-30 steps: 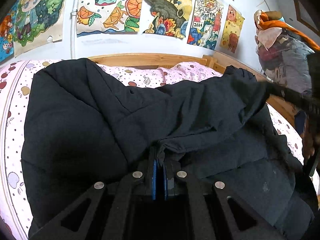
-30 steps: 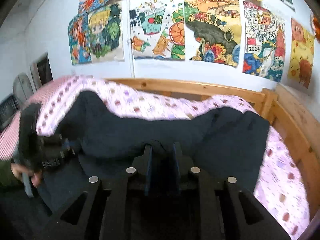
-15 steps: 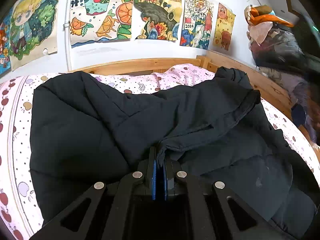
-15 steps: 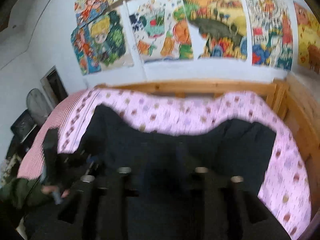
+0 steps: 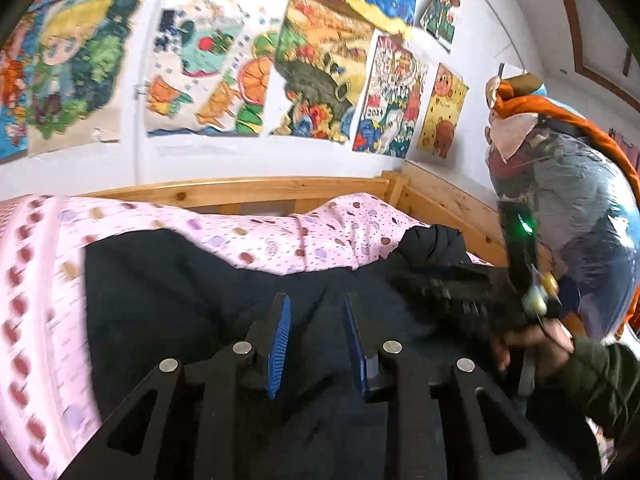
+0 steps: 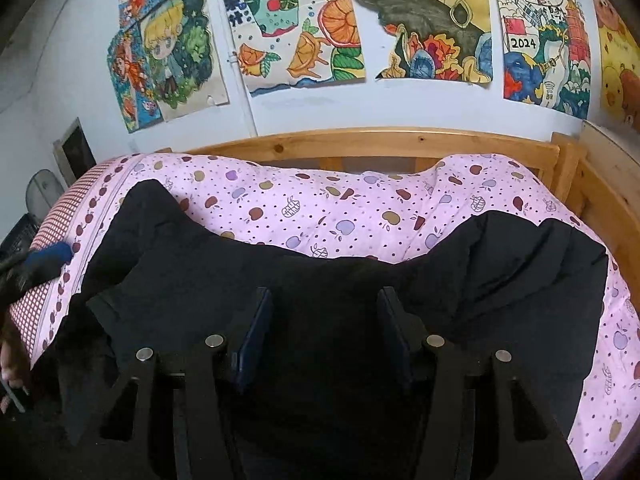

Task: Fold large clothes

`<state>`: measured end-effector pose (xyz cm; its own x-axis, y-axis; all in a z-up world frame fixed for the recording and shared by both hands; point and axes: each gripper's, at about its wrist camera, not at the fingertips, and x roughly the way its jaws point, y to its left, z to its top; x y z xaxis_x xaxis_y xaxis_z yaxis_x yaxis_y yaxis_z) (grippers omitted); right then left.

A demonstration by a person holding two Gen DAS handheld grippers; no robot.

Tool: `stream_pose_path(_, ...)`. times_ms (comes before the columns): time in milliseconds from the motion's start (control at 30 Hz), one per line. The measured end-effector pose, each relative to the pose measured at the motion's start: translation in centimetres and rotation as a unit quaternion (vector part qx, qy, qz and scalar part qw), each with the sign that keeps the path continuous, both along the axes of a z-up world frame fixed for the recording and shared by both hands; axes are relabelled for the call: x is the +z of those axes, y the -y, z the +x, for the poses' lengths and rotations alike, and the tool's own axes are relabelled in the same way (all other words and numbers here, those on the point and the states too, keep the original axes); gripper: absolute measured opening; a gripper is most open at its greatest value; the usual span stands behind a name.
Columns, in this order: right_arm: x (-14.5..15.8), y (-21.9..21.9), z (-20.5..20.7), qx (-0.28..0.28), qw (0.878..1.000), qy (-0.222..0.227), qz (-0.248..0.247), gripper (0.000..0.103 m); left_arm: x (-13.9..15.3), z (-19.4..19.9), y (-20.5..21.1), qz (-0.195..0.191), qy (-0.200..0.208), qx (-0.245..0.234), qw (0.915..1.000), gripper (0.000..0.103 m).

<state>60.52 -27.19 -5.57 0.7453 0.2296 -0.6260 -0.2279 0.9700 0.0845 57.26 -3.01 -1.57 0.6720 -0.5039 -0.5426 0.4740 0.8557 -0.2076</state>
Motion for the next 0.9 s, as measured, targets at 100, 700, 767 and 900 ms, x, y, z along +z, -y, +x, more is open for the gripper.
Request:
stream_pose_path(100, -0.6, 0.0, -0.6, 0.022, 0.999, -0.002, -0.034, 0.049, -1.8, 3.1, 2.9, 0.037, -0.037, -0.028, 0.9982, 0.026)
stream_pose_path(700, -7.6, 0.1, 0.1, 0.019, 0.997, -0.026, -0.068, 0.049, -12.1, 4.9, 7.0, 0.158, -0.037, -0.043, 0.9858, 0.025)
stream_pose_path(767, -7.3, 0.0, -0.2, 0.017, 0.997, -0.014, -0.07, 0.049, -11.8, 4.3, 6.9, 0.163, -0.018, -0.04, 0.9856, 0.025)
stream_pose_path(900, -3.3, 1.1, -1.8, 0.013, 0.999, 0.024, -0.036, 0.049, -8.7, 2.7, 5.9, 0.143, 0.029, -0.036, 0.9886, 0.025)
